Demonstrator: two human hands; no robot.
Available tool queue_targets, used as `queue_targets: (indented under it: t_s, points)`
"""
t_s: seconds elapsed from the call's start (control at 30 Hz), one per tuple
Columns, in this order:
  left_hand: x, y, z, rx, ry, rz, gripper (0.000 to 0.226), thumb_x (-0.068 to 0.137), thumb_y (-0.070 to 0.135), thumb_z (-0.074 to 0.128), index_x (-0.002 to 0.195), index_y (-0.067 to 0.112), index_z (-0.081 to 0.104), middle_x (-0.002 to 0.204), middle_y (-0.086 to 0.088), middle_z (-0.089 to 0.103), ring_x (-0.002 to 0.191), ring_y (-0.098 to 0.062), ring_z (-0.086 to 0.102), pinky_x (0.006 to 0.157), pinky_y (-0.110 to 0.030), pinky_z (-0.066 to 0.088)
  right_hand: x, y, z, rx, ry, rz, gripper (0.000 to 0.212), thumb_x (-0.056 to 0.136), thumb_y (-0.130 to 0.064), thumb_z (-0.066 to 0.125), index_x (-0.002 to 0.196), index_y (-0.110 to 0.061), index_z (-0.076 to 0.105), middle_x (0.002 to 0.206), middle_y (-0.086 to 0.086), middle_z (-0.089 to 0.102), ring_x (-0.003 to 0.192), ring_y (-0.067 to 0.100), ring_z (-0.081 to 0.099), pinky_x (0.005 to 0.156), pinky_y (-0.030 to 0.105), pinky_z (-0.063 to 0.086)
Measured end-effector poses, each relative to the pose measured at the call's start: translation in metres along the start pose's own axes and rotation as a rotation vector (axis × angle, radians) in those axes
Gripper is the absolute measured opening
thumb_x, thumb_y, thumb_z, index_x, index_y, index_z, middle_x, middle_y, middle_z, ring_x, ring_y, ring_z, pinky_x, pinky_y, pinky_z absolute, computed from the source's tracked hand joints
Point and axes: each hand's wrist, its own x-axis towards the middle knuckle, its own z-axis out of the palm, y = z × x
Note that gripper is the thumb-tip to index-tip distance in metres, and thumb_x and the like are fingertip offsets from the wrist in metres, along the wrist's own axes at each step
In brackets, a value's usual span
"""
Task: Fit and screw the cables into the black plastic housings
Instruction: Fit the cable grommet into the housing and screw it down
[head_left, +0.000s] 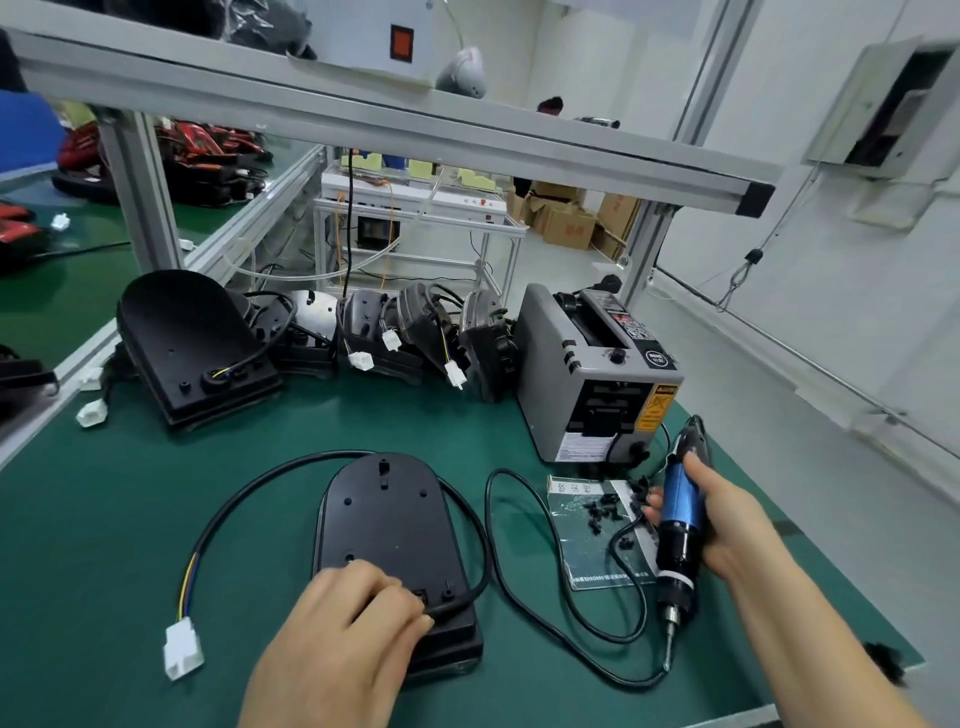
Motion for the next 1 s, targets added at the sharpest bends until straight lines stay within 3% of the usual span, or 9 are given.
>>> queue_targets:
  t_s: [0.1, 0.3, 0.47, 0.6, 0.7, 0.83, 1.0]
  points:
    - [0.001, 0.001, -0.002, -0.011, 0.004, 0.009, 0.007, 0.085, 0.037, 0.05, 0.08, 0.032, 0.051, 0.083, 0.014, 0.046, 0.075, -0.01, 0.054, 0.049, -0.03, 0.048, 0.006, 0.002, 0.001, -0.102, 0.043, -0.025, 0.038, 0.091, -0.037, 0.06, 0.093, 0.001, 0.054, 0.084, 0.024, 0.066, 0.065, 0.031, 0.066, 0.056, 0.038, 0.058]
    - [0.002, 0.002, -0.003, -0.011, 0.005, -0.005, 0.007, 0.084, 0.037, 0.05, 0.079, 0.031, 0.052, 0.083, 0.013, 0.048, 0.076, -0.009, 0.051, 0.045, -0.03, 0.048, 0.014, 0.003, 0.005, -0.573, 0.153, -0.148, 0.047, 0.089, -0.044, 0.052, 0.103, 0.0, 0.055, 0.093, 0.024, 0.063, 0.069, 0.033, 0.063, 0.061, 0.036, 0.052]
    - [0.002, 0.002, -0.003, 0.037, -0.009, -0.003, 0.027, 0.084, 0.036, 0.05, 0.068, 0.021, 0.065, 0.076, 0.01, 0.055, 0.074, -0.009, 0.052, 0.045, -0.029, 0.048, 0.016, 0.004, 0.011, -0.922, 0.247, -0.254, 0.044, 0.089, -0.046, 0.046, 0.074, -0.005, 0.053, 0.07, 0.012, 0.055, 0.061, 0.027, 0.054, 0.056, 0.031, 0.039]
    - [0.001, 0.001, -0.002, 0.047, -0.003, 0.005, 0.027, 0.084, 0.037, 0.05, 0.068, 0.021, 0.066, 0.075, 0.01, 0.055, 0.073, -0.01, 0.052, 0.05, -0.026, 0.046, 0.019, -0.001, 0.011, -1.032, 0.27, -0.269, 0.046, 0.092, -0.044, 0.043, 0.07, -0.005, 0.053, 0.068, 0.012, 0.057, 0.061, 0.026, 0.055, 0.054, 0.03, 0.037]
    - [0.0, 0.0, -0.002, 0.037, 0.007, 0.007, 0.026, 0.084, 0.037, 0.05, 0.069, 0.022, 0.065, 0.078, 0.012, 0.053, 0.073, -0.011, 0.054, 0.049, -0.027, 0.047, 0.019, -0.001, 0.014, -1.134, 0.312, -0.273, 0.045, 0.091, -0.047, 0.042, 0.079, -0.006, 0.054, 0.071, 0.011, 0.06, 0.065, 0.027, 0.058, 0.059, 0.031, 0.042]
    - [-0.001, -0.002, 0.0, 0.033, 0.006, 0.023, 0.029, 0.086, 0.038, 0.048, 0.069, 0.023, 0.065, 0.082, 0.016, 0.046, 0.077, -0.005, 0.049, 0.06, -0.022, 0.041, 0.016, 0.005, 0.011, -1.246, 0.386, -0.24, 0.052, 0.094, -0.054, 0.031, 0.104, -0.006, 0.05, 0.079, 0.007, 0.056, 0.074, 0.027, 0.055, 0.065, 0.034, 0.04]
    - [0.001, 0.0, -0.001, 0.025, 0.017, -0.001, 0.039, 0.095, 0.046, 0.037, 0.071, 0.027, 0.062, 0.083, 0.016, 0.046, 0.079, -0.003, 0.048, 0.046, -0.023, 0.046, 0.009, 0.013, 0.009, -1.309, 0.41, -0.293, 0.06, 0.096, -0.056, 0.027, 0.128, -0.007, 0.041, 0.129, 0.014, 0.046, 0.09, 0.03, 0.049, 0.07, 0.037, 0.036]
